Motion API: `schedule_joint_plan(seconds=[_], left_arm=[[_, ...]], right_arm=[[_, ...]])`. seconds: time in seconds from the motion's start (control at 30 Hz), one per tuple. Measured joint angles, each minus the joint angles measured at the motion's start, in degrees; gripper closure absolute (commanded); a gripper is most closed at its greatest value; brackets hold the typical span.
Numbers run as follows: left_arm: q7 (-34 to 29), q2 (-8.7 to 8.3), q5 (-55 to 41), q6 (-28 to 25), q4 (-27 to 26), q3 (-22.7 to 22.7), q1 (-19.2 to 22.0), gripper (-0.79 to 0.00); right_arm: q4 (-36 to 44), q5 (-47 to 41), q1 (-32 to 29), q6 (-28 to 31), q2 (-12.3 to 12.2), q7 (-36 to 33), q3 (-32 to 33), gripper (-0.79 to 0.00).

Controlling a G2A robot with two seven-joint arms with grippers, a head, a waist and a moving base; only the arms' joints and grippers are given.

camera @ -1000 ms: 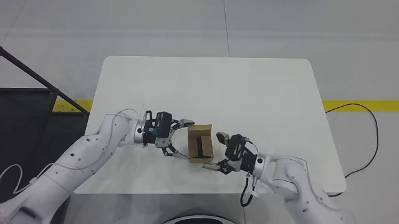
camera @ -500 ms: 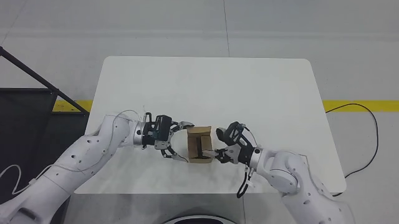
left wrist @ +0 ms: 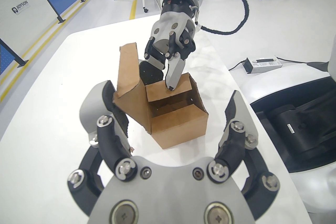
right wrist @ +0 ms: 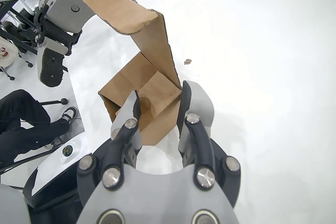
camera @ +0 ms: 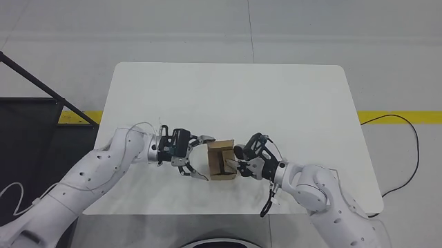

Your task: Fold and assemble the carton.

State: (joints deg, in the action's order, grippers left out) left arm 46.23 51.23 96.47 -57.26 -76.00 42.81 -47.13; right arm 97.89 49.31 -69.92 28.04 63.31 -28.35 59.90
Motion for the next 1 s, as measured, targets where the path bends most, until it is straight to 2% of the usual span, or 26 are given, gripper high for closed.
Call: schedule_joint_plan(seconds=[0.23, 0.53, 0.77, 1.0], left_arm=[[0.0, -0.17, 1.2, 0.3, -1.1, 0.2, -0.5, -0.785], [0.4, -0.56, 2.9, 0.6, -2.5, 0.6, -1.2, -0.785], [0.5, -0.8, 3.5, 0.8, -3.2, 0.9, -1.6, -0.785], [-0.1, -0.92, 4.1, 0.9, -4.0, 1.0, -2.0, -0.785]], right_arm=[[-0.2, -0.2, 0.1, 0.2, 0.0, -0.1, 0.0, -0.271], [-0.1, -0.3, 0.0, -0.2, 0.1, -0.1, 0.0, -0.105], [-0.1, -0.3, 0.1, -0.2, 0.1, -0.2, -0.1, -0.102], [0.0, -0.1, 0.0, -0.1, 0.1, -0.1, 0.0, -0.145]])
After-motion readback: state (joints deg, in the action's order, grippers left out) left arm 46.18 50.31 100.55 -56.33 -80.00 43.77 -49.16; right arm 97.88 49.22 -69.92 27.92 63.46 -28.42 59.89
